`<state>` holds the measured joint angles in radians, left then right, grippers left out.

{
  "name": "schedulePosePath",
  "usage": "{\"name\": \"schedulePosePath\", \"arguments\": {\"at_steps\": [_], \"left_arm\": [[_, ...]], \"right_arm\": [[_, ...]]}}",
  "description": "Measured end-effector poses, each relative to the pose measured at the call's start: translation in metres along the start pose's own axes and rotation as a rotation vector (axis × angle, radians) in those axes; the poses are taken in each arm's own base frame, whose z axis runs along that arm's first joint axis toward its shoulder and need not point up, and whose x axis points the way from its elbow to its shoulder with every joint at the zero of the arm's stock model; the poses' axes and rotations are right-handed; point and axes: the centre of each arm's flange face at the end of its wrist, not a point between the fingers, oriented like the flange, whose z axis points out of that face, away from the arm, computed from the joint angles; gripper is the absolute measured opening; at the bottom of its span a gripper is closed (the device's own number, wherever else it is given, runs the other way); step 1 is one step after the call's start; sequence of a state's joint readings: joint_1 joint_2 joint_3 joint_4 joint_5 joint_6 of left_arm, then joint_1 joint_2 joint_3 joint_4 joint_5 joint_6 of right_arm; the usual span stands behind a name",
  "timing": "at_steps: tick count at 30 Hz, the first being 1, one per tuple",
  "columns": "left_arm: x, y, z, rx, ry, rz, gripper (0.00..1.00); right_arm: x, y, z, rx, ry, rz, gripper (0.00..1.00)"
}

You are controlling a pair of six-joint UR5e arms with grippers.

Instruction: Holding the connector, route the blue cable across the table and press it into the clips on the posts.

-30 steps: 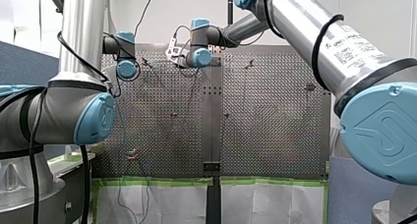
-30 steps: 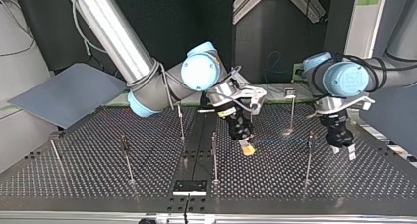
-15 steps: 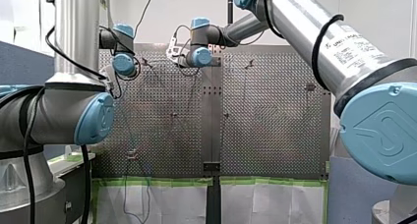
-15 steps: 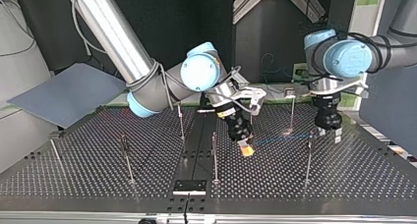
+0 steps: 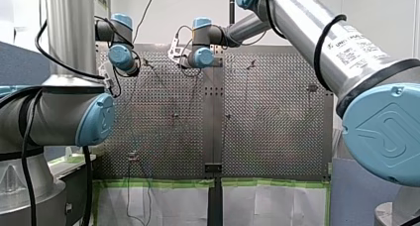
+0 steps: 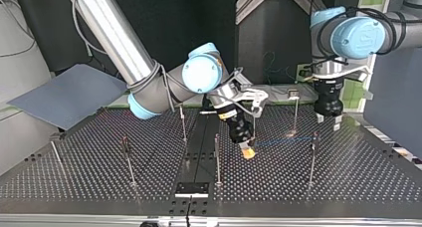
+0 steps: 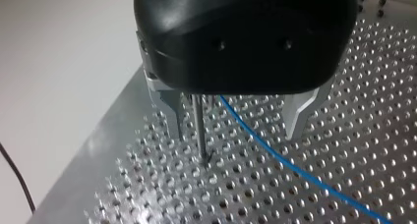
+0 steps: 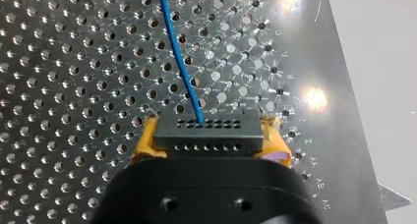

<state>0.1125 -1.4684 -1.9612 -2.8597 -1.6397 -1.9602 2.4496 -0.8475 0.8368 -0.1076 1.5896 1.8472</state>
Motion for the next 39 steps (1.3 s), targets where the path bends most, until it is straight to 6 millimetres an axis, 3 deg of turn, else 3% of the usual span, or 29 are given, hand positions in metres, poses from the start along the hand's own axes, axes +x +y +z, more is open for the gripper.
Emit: {"name": "schedulePosePath", "arguments": {"at_steps": [15, 25, 39], "left_arm": [[-0.034, -0.045, -0.043, 0.189, -0.03, 0.097, 1.0], [-0.015, -0.061, -0.029, 0.268, 0.011, 0.133, 1.0], [-0.022, -0.086, 0.0, 0.268, -0.035, 0.154, 1.0]], "right_arm": [[0.005, 0.01, 0.001, -0.032, 0.005, 0.0, 0.0], [0.006, 0.01, 0.001, -0.036, 0.005, 0.0, 0.0], [0.01, 0.01, 0.002, -0.034, 0.012, 0.001, 0.0]]}}
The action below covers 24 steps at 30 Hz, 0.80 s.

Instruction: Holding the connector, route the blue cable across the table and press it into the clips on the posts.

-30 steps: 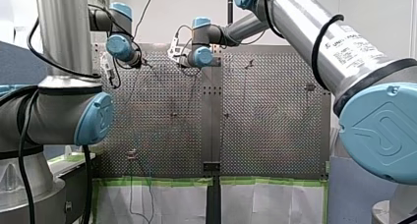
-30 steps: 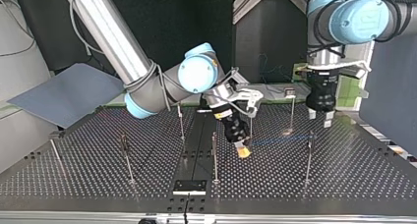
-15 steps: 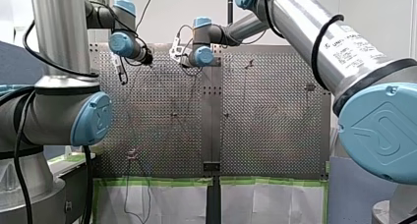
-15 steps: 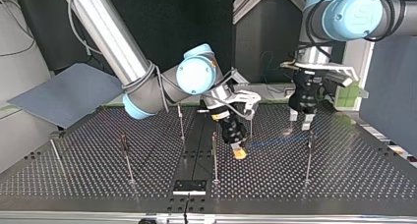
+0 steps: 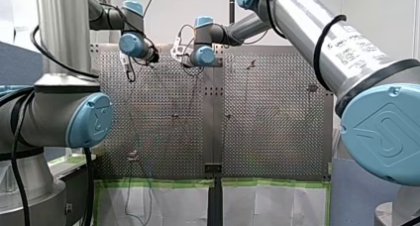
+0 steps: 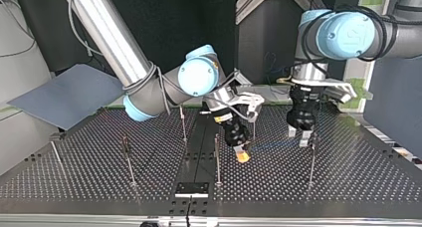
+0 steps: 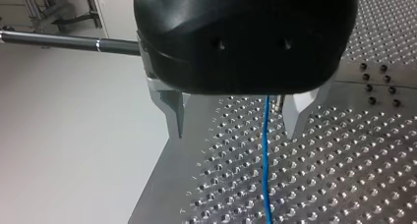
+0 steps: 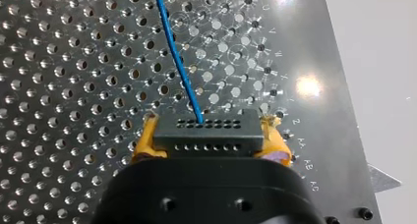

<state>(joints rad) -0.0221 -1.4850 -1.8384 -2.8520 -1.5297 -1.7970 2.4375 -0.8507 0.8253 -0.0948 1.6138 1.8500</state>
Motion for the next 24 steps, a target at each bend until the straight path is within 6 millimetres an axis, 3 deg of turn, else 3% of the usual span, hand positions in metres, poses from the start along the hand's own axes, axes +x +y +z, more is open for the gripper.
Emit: {"name": "schedulePosePath", "arguments": {"at_steps": [14, 19, 21, 22, 24], "left_arm": [[0.008, -0.015, 0.048, -0.005, -0.013, 0.01, 1.0], [0.021, -0.014, 0.06, -0.029, 0.004, 0.025, 1.0], [0.029, -0.012, 0.063, -0.044, 0.015, 0.027, 0.86], [0.035, -0.011, 0.065, -0.054, 0.023, 0.028, 0.86], [0.043, -0.009, 0.067, -0.068, 0.035, 0.029, 0.51]], "right_arm": [[0.001, 0.0, 0.0, 0.003, 0.001, 0.003, 0.0], [0.0, -0.001, 0.0, 0.003, 0.0, 0.003, 0.0], [0.0, -0.001, 0.0, 0.003, 0.0, 0.003, 0.0], [0.0, -0.001, 0.0, 0.003, -0.001, 0.003, 0.0], [0.0, -0.001, 0.0, 0.003, -0.002, 0.003, 0.0]]}}
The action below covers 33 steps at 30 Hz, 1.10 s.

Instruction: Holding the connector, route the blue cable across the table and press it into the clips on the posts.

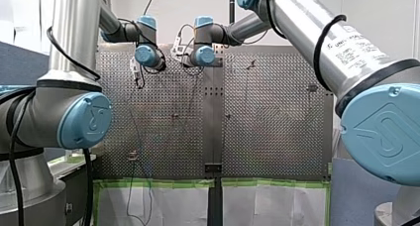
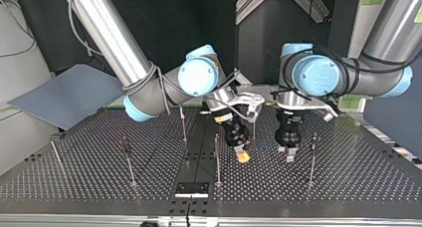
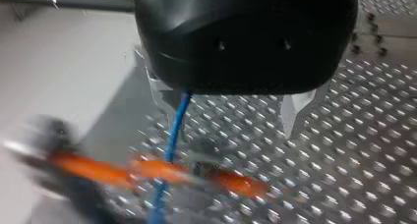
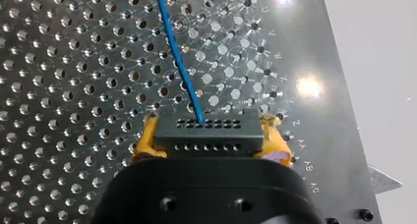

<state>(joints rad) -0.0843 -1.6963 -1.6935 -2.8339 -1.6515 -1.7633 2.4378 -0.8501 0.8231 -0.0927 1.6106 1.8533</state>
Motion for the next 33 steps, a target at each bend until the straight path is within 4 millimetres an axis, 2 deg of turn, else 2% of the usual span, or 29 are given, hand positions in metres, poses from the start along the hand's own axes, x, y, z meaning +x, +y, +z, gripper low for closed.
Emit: {"name": "schedulePosePath", "arguments": {"at_steps": [1, 3, 4, 6, 16, 25, 33], "left_arm": [[0.005, 0.001, 0.002, -0.008, 0.008, 0.001, 0.51], [0.012, 0.002, 0.004, -0.021, 0.017, 0.002, 0.22], [0.015, 0.003, 0.005, -0.028, 0.019, 0.002, 0.22], [0.017, 0.003, 0.005, -0.038, 0.02, 0.001, 0.0], [0.025, 0.004, -0.001, -0.088, 0.035, -0.007, 0.0], [0.044, 0.007, -0.02, -0.122, 0.067, 0.01, 0.0], [0.036, 0.008, -0.038, -0.125, 0.016, -0.009, 0.0]], "right_arm": [[0.0, 0.0, 0.0, 0.0, 0.0, 0.0, 0.0], [0.0, 0.0, 0.0, 0.0, -0.001, 0.0, 0.0], [0.0, 0.0, 0.0, 0.0, -0.001, 0.0, 0.0], [0.0, 0.0, 0.0, 0.0, -0.001, 0.0, 0.0], [-0.006, 0.001, -0.003, -0.008, -0.03, -0.001, 0.0], [-0.029, 0.008, -0.012, -0.029, -0.093, -0.007, 0.0], [-0.052, 0.015, -0.021, -0.043, -0.144, -0.01, 0.0]]}}
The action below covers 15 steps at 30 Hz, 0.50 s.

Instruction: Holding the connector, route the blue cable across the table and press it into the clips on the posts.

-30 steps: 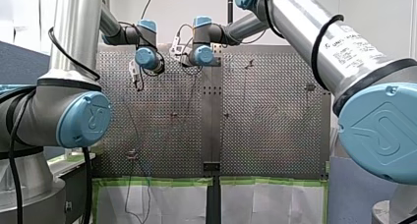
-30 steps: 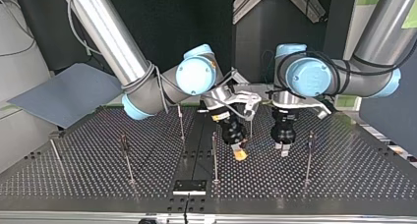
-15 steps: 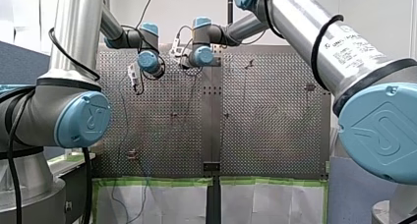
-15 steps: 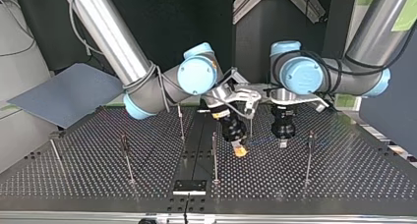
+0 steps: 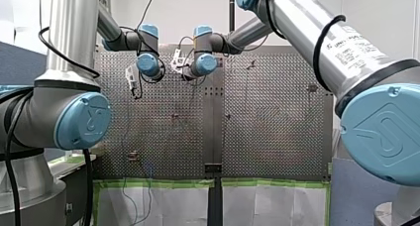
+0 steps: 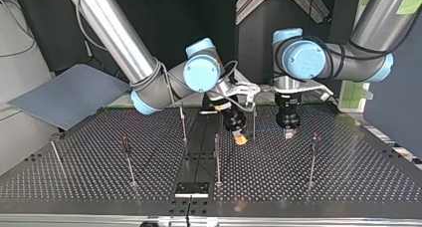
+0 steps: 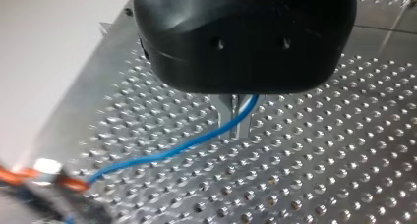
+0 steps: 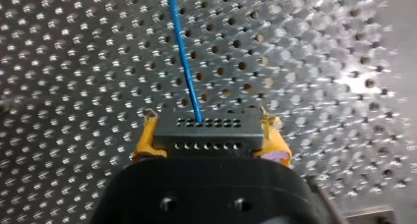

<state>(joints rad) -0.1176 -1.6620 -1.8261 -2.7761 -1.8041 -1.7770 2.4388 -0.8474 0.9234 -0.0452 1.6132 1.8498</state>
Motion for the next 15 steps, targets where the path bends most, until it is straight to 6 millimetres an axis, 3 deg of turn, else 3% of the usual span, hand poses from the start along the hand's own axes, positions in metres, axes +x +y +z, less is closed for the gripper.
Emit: {"name": "schedulePosePath", "arguments": {"at_steps": [6, 15], "left_arm": [[0.006, 0.006, -0.013, -0.015, -0.03, -0.012, 0.0], [0.057, 0.01, -0.025, -0.032, 0.012, 0.007, 0.0]], "right_arm": [[-0.019, 0.007, -0.005, -0.013, -0.04, -0.004, 0.0], [-0.032, 0.01, -0.009, -0.018, -0.069, -0.006, 0.0]]}}
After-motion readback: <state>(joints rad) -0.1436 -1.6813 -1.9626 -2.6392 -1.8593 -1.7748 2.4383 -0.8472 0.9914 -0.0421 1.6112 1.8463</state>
